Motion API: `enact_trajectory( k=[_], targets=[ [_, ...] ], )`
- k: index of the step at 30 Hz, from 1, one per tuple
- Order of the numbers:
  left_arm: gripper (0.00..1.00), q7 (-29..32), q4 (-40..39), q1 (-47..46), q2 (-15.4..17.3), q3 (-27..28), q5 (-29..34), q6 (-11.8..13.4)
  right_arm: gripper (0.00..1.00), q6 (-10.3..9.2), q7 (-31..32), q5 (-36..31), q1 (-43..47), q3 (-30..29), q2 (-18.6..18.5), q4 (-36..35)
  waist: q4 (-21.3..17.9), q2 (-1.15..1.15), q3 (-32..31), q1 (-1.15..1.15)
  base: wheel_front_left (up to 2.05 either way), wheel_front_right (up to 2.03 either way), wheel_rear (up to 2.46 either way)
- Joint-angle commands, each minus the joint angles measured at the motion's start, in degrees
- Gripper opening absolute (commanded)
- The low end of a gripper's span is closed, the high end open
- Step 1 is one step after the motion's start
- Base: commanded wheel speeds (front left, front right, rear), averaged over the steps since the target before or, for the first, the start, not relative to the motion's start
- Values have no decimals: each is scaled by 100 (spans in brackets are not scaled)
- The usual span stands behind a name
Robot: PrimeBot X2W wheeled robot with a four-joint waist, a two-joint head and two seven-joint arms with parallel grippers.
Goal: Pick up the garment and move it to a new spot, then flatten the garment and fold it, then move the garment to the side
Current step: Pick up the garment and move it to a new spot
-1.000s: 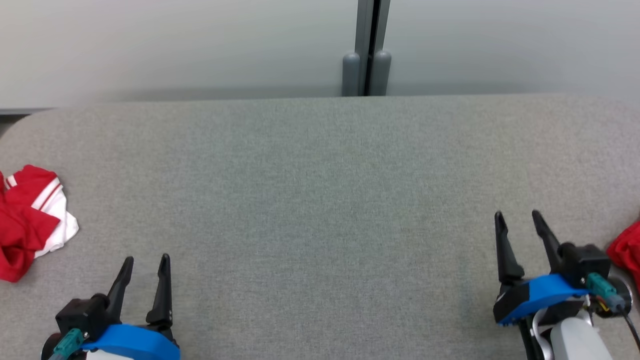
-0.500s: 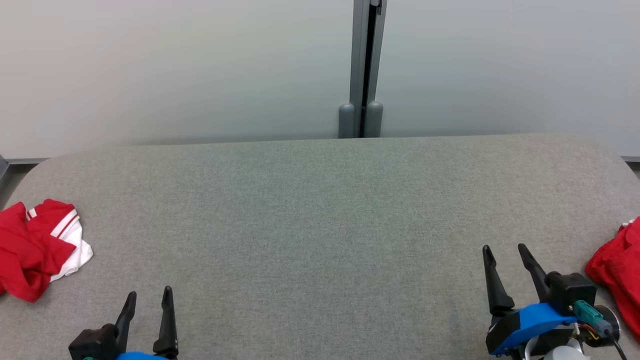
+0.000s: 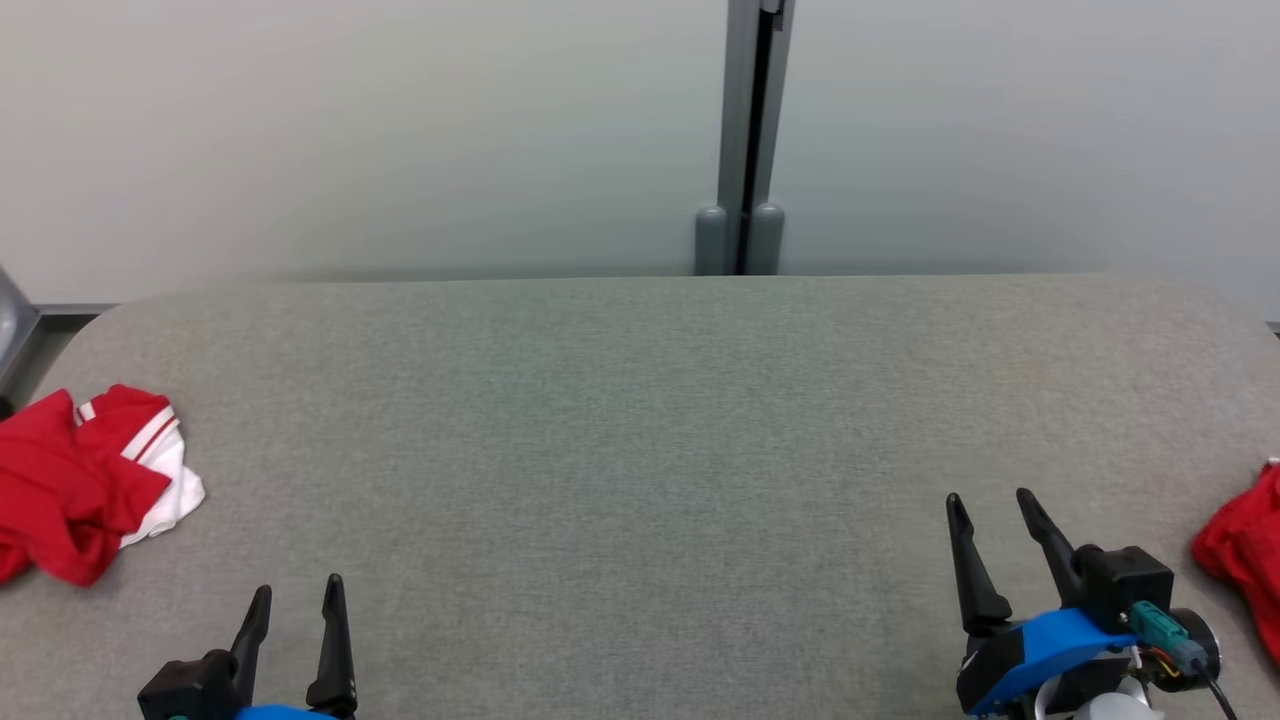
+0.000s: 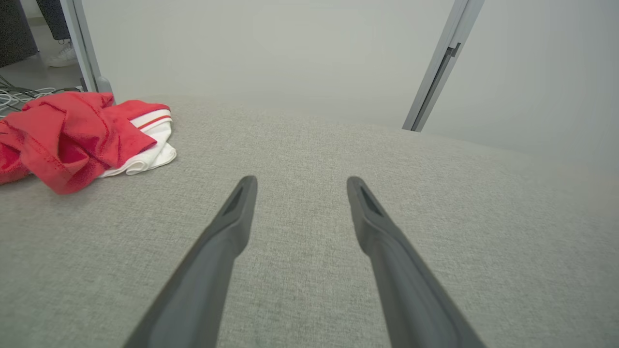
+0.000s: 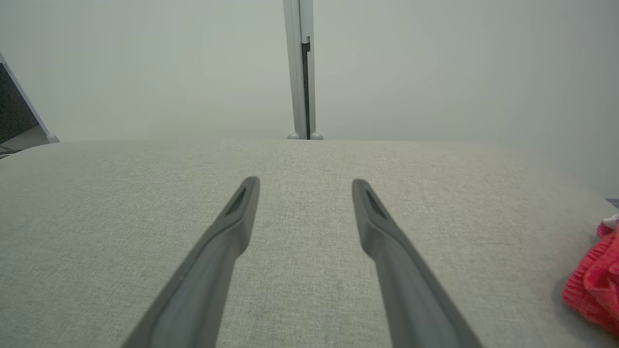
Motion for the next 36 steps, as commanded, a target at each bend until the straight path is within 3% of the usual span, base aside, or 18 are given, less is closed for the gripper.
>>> enact_trajectory(
  k=[1,7,25,36],
  targets=[
    [100,-15,8,-77,23,32,10,15,100,0,-21,42,44,51,-26,10,94,0,39,0,0,0,0],
    [100,-15,0,-143,89,37,18,15,100,0,-21,186,-44,274,-25,52,525,0,67,0,0,0,0],
    [100,-15,231,-270,303,329,-94,15,100,0,-21,442,-380,859,-28,362,2390,0,248,0,0,0,0],
    [100,-15,398,-269,354,696,-110,15,100,0,-21,529,-517,1182,-28,482,2843,0,280,0,0,0,0]
  ],
)
